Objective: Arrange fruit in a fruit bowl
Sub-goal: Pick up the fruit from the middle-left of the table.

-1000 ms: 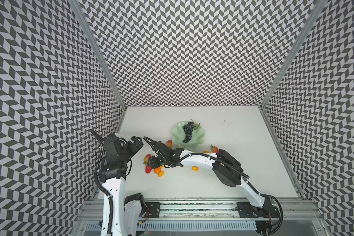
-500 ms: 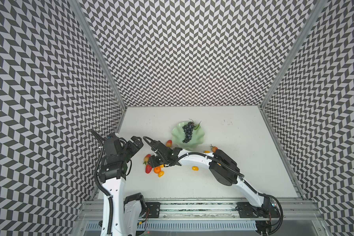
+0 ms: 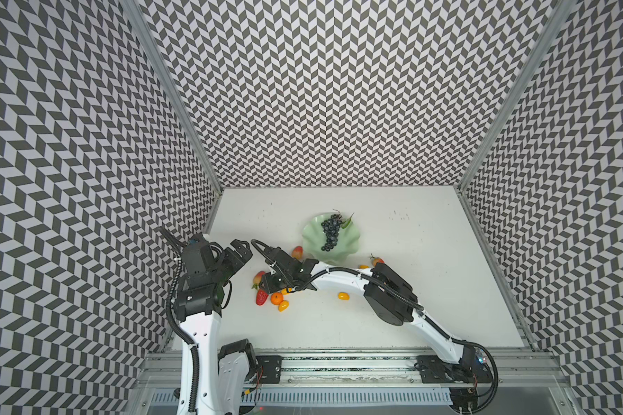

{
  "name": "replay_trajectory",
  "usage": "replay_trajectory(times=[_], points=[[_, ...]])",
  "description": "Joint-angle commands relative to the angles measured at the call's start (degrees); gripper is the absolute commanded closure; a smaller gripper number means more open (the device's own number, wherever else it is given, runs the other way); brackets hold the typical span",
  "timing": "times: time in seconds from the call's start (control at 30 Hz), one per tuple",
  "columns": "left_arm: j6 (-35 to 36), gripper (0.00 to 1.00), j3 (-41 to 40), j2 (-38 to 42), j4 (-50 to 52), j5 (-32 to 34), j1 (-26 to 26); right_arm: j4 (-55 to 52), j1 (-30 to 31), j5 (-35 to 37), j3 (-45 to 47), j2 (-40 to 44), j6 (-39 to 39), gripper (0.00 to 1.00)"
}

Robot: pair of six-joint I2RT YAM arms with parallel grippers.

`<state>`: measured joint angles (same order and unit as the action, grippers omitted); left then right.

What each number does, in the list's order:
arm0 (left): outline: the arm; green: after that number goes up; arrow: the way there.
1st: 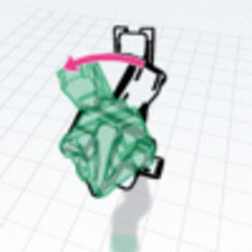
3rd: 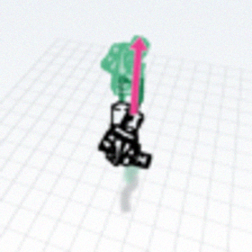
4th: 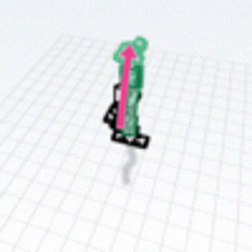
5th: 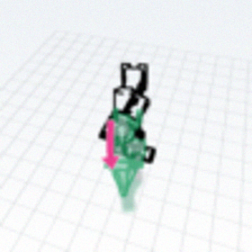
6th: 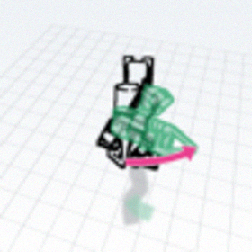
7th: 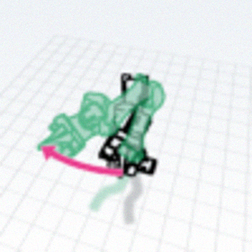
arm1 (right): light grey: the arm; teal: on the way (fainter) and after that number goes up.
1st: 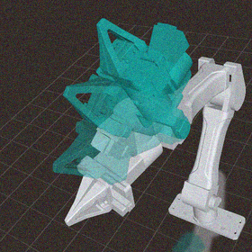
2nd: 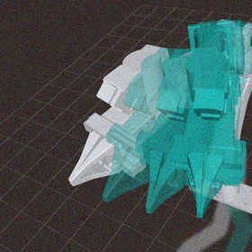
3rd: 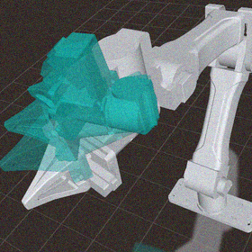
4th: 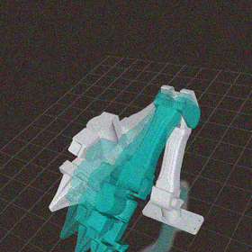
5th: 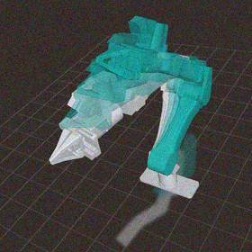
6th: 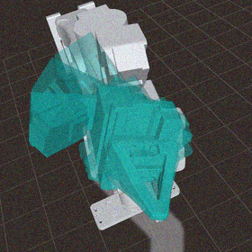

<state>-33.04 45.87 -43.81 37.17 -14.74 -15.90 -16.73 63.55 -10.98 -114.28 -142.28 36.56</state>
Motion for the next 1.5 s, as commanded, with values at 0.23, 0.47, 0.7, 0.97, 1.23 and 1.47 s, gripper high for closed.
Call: replay_trajectory(times=[0.23, 0.47, 0.7, 0.97, 1.23, 1.47], points=[[0.6, 0.00, 1.0, 0.5, -0.2, -0.2, -0.4, 1.2, -0.2, -0.9, -1.6, -0.9, 0.6, 0.76], [0.6, 0.00, 0.9, 0.6, -0.3, -0.2, -0.4, 1.3, -0.3, -0.9, -1.4, -0.6, 0.6, 0.88], [1.0, 0.00, 0.9, 0.8, -0.4, -0.6, -0.4, 2.4, -0.3, -1.6, -0.4, 1.3, 0.7, 0.97], [1.8, 0.00, 0.4, 0.9, -2.0, -4.2, -0.1, 3.2, -0.4, -2.6, 2.1, 7.5, 0.4, 1.00], [3.4, 0.00, 1.0, 0.8, -3.2, -6.3, 1.5, 8.6, -0.7, -1.2, 13.7, 19.2, -0.4, 1.00], [4.7, 0.00, 0.1, 0.4, -6.9, -10.6, 4.3, 14.8, -1.0, 3.7, 29.1, 33.0, -4.2, 1.00]])
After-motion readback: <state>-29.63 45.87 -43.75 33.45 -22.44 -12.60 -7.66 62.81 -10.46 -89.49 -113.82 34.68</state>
